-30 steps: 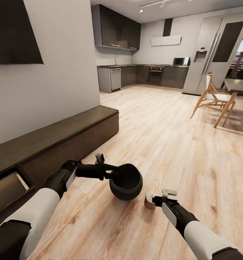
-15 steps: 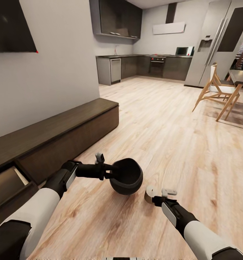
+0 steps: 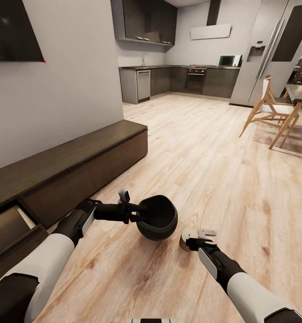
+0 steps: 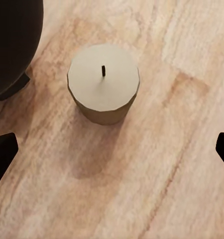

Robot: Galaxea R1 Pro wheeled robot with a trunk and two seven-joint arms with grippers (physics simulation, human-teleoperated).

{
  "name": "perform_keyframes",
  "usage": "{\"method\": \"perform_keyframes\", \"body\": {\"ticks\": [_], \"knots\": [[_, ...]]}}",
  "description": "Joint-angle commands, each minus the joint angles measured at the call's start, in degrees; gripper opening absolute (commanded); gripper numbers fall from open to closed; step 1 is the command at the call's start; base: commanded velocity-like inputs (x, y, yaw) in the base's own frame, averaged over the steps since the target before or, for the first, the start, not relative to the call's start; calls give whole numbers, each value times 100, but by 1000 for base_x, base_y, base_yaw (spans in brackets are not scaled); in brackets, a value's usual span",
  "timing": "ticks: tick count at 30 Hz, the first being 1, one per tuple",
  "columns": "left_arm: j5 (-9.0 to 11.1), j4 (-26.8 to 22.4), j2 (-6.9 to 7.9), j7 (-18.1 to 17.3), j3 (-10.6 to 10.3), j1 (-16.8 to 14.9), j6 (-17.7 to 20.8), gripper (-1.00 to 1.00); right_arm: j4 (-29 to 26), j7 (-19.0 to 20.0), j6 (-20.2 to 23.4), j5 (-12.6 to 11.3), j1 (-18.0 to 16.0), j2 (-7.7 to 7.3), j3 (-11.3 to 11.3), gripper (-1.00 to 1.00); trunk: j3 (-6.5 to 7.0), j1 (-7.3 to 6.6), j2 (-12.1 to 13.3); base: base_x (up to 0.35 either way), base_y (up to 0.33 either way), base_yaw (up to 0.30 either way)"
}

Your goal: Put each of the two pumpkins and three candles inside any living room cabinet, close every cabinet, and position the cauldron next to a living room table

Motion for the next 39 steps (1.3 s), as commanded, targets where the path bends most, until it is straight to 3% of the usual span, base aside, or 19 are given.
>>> {"method": "perform_keyframes", "body": {"ticks": [1,5,8,11,39], "knots": [[37,-5,8,-10,-34,-4,61,100,-17,-35,-10,-49,0,-7,54,100,-5,-1,-2,0,0,0],[37,-25,8,-10,-34,-4,61,100,-21,3,-145,-47,3,38,83,100,-5,-1,-2,0,0,0],[37,-33,8,-10,-34,-4,61,100,-17,-1,-197,-44,9,84,307,100,-5,-1,-2,0,0,0],[39,-34,9,-10,-34,-4,61,100,-16,15,-213,-52,11,91,388,100,-5,-1,-2,0,0,0],[41,-42,9,-10,-34,-4,61,100,47,21,-212,-144,13,93,398,100,-5,-1,-2,73,0,0]]}}
